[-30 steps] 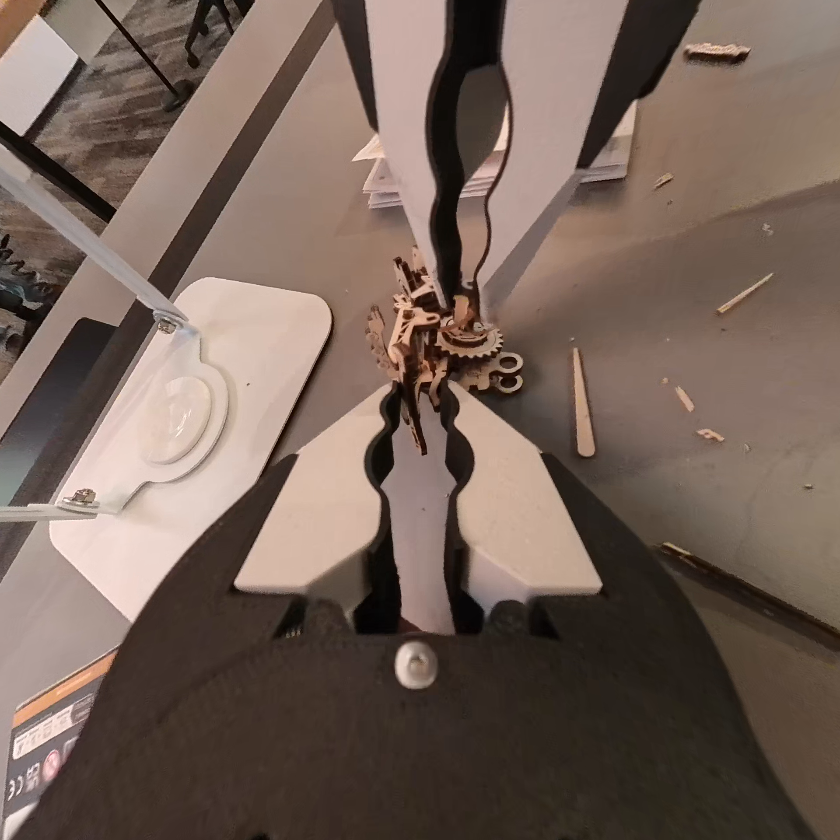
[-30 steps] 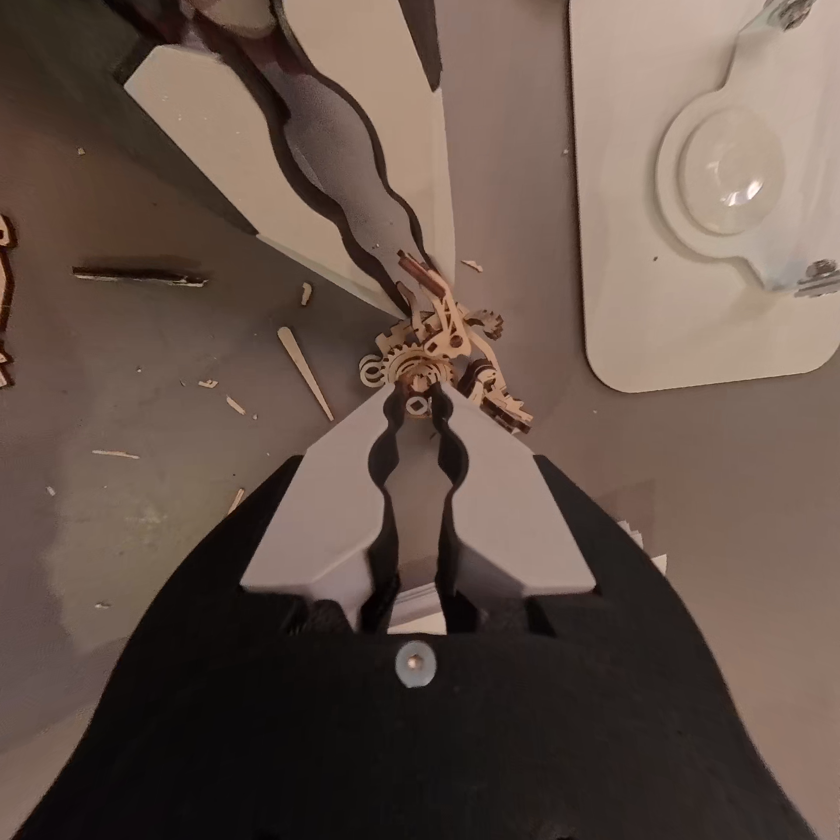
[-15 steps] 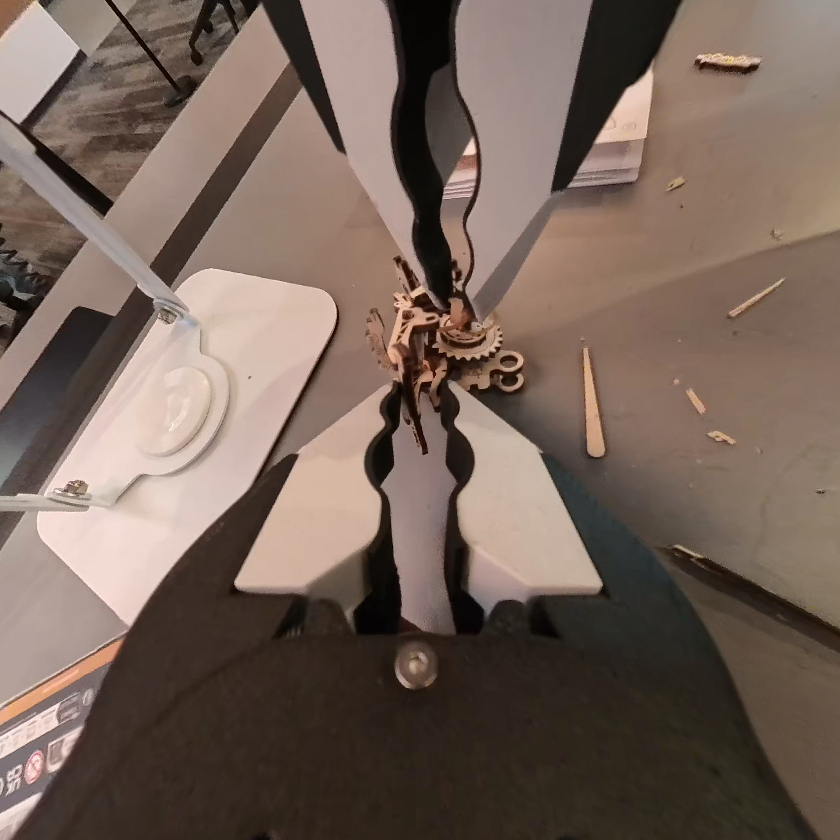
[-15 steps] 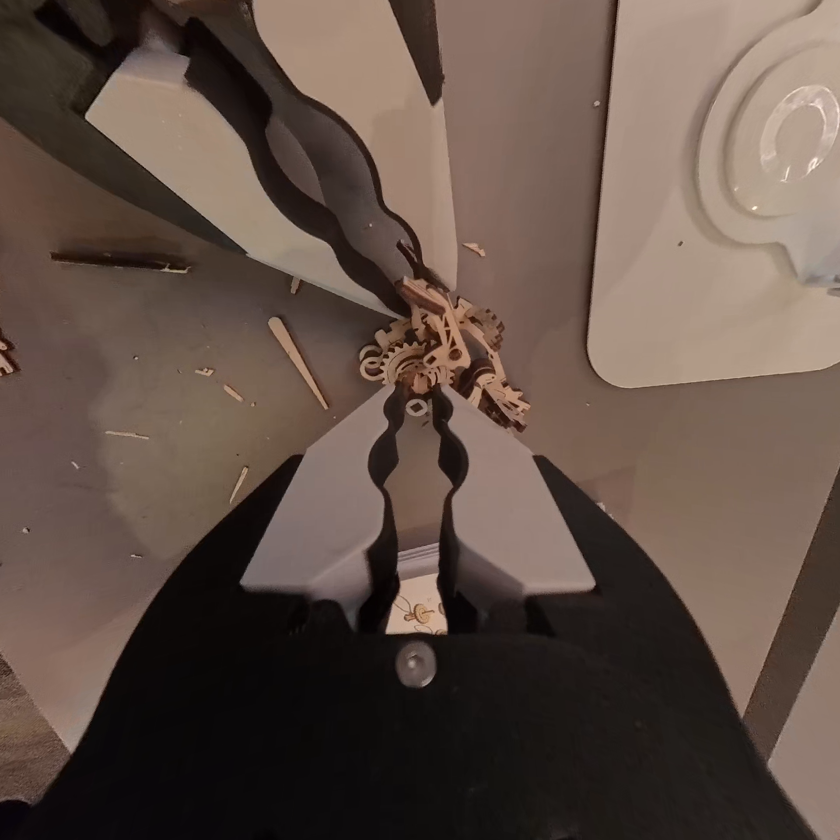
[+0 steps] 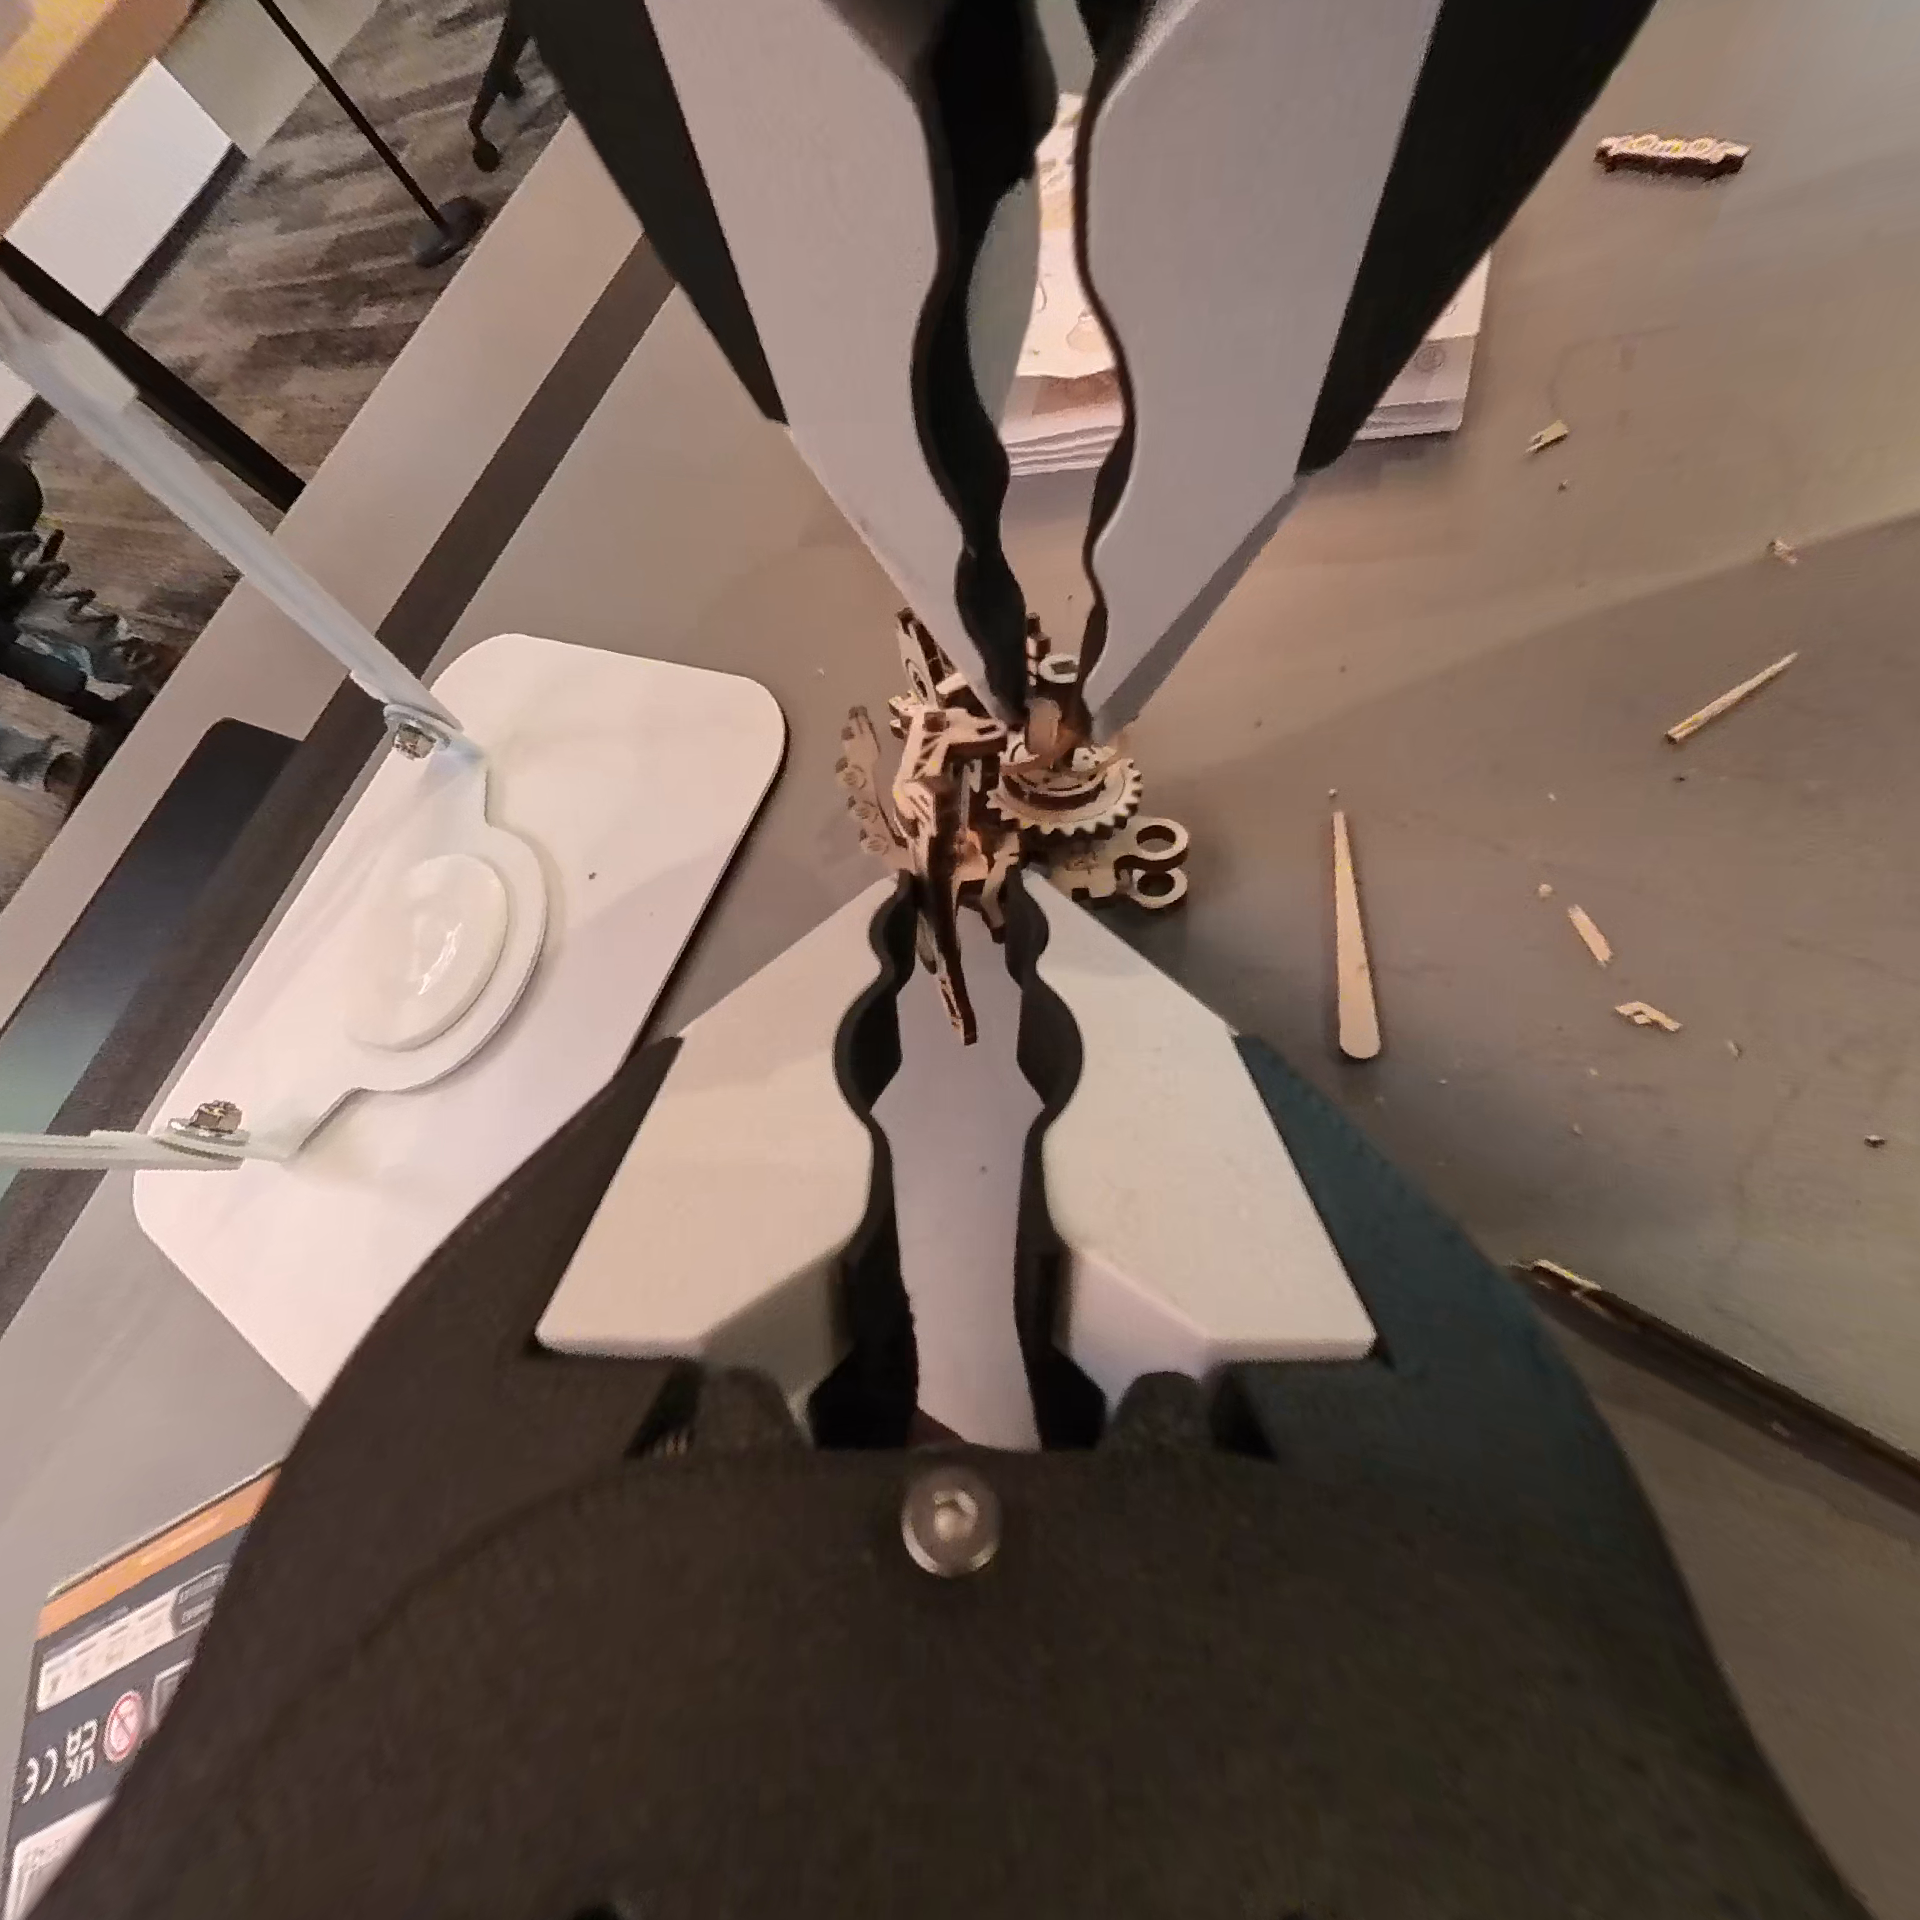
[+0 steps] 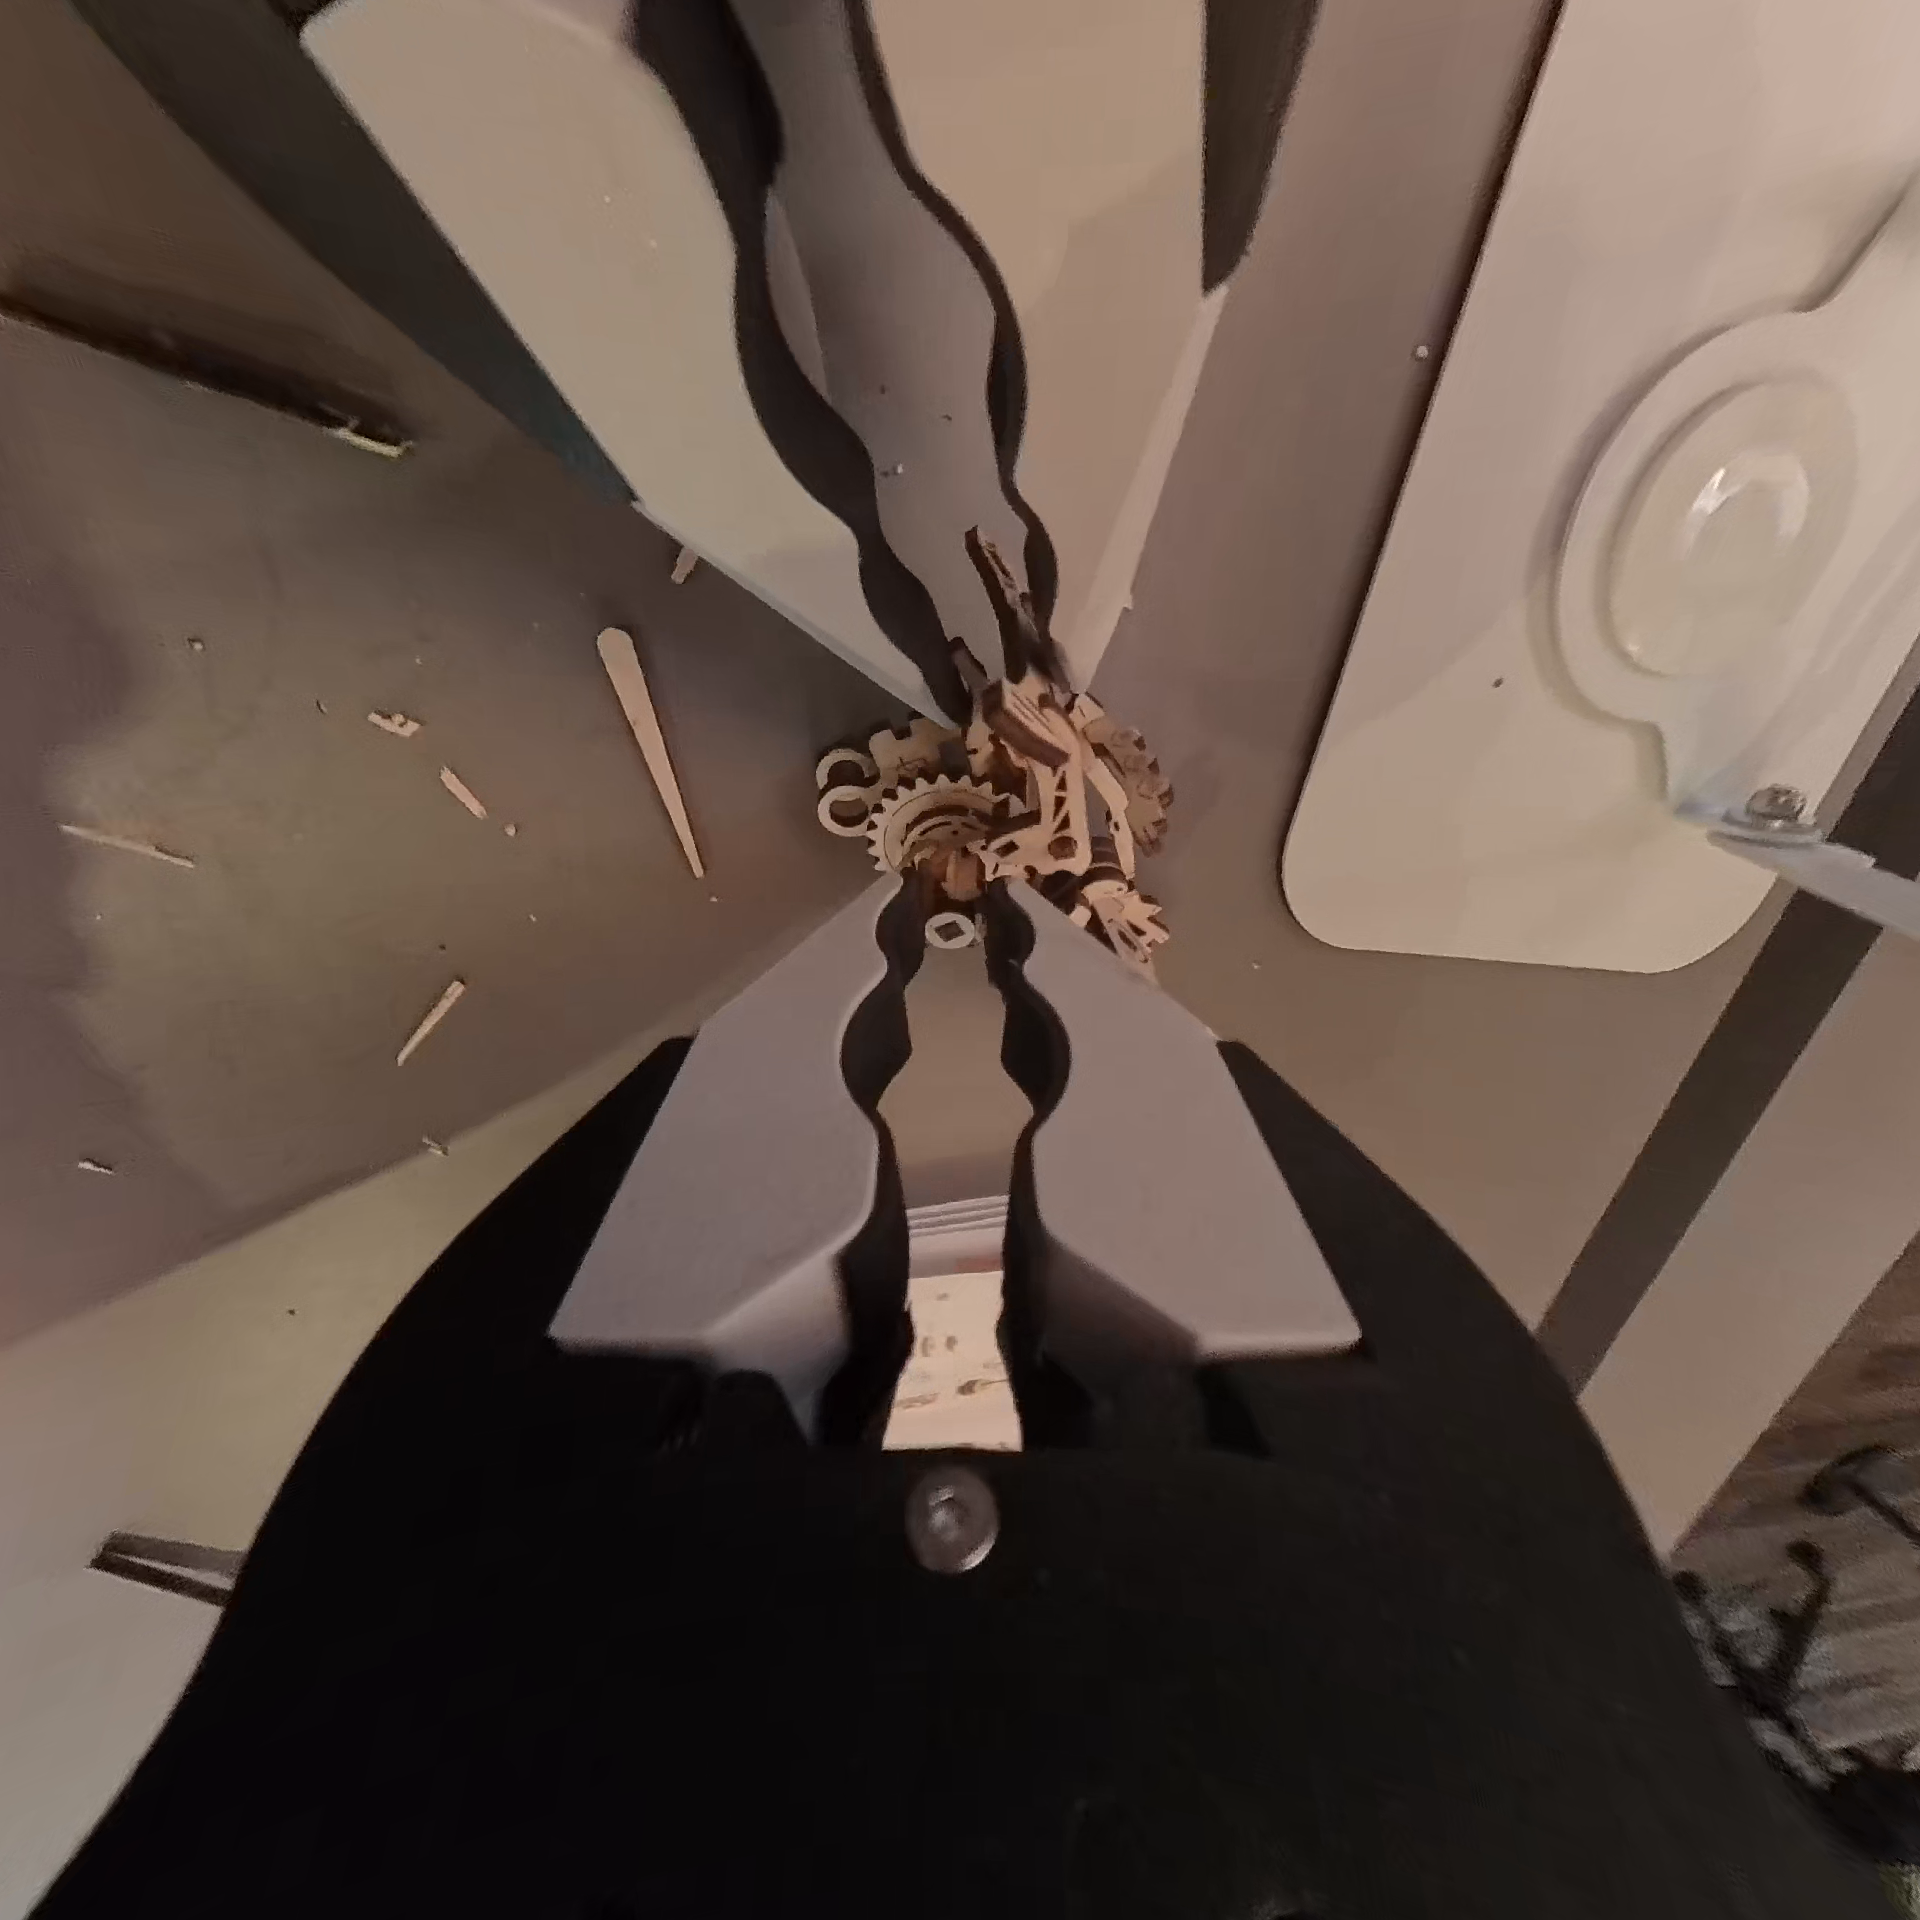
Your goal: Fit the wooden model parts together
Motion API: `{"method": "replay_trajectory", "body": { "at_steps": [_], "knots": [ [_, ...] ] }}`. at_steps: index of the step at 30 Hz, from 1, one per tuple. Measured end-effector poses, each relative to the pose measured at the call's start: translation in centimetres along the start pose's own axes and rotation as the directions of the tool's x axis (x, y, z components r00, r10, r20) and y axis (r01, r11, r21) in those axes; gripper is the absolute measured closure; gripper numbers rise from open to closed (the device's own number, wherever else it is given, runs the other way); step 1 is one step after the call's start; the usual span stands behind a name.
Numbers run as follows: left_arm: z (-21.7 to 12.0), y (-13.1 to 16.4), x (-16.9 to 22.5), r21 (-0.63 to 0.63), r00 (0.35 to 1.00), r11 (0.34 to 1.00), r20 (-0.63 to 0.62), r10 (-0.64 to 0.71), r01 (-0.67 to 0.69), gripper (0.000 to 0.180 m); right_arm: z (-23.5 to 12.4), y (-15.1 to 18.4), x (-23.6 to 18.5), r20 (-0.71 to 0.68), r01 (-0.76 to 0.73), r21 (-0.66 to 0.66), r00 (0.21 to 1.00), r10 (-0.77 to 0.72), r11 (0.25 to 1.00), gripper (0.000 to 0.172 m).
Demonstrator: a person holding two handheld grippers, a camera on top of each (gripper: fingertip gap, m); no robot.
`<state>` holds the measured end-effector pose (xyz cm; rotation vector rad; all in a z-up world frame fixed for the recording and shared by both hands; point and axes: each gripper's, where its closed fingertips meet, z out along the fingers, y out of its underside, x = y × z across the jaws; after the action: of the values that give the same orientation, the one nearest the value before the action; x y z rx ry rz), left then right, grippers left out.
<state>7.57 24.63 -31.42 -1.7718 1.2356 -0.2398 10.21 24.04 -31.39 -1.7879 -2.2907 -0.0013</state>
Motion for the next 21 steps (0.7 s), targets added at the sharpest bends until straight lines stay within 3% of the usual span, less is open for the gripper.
{"method": "replay_trajectory", "body": {
  "at_steps": [5,11,16,21],
  "knots": [
    [0.0,0.3,-0.5,-0.002,1.000,1.000,0.017,-0.006,0.007,0.167,0.2,-0.2,0.7,-0.046,-0.105,0.076,0.993,0.108,0.992,0.160],
    [0.0,0.1,-0.5,0.006,1.000,1.000,0.024,-0.013,0.013,0.167,-0.1,-0.2,0.0,-0.096,-0.191,0.195,0.973,0.212,0.962,0.146],
    [0.0,0.1,-0.6,0.008,0.999,1.000,0.032,-0.020,0.019,0.167,0.0,0.0,-0.4,-0.188,-0.250,0.263,0.934,0.304,0.932,0.142],
    [-0.1,0.0,-0.7,0.010,0.999,1.000,0.037,-0.021,0.021,0.167,0.3,1.6,-1.8,-0.174,-0.380,0.291,0.881,0.439,0.878,0.140]
  ]
}}
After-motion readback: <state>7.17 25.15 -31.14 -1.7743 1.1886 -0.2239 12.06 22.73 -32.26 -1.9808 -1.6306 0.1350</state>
